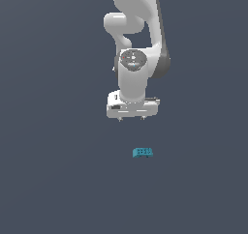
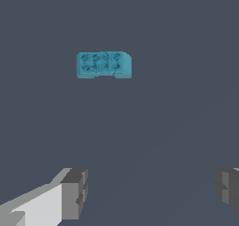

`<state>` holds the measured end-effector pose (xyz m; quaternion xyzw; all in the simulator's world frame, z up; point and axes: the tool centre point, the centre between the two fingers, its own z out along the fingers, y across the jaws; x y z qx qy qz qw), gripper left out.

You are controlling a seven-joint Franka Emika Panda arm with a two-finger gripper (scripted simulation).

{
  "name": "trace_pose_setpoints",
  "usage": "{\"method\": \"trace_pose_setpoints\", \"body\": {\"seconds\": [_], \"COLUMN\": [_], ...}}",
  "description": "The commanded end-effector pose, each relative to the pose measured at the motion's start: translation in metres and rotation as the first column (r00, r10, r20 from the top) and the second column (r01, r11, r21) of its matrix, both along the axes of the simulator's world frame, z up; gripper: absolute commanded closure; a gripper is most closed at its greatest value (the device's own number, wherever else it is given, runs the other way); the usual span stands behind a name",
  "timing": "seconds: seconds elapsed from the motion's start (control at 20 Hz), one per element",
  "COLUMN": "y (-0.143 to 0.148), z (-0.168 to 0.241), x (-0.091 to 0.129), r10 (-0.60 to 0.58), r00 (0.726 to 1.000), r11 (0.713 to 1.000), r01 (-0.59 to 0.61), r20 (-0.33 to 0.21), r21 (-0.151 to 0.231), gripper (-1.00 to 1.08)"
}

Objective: Pick up the object and move it to a goal position.

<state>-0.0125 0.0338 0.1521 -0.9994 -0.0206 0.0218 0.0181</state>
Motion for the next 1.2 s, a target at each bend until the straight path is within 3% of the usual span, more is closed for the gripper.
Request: {"method": "trace_pose_setpoints", "body": {"seconds": [0.0, 1.15], "y": [0.0000, 0.0004], "z": [0.0000, -0.0071], "x": [0.0000, 0.0038], "r10": [0.000, -0.073], "r00": [1.000, 0.997], "r11": [1.000, 0.997], "r01": [0.000, 0.073], "r20": [0.000, -0.016], "r21": [0.000, -0.006], "gripper": [-0.92, -0.92]}}
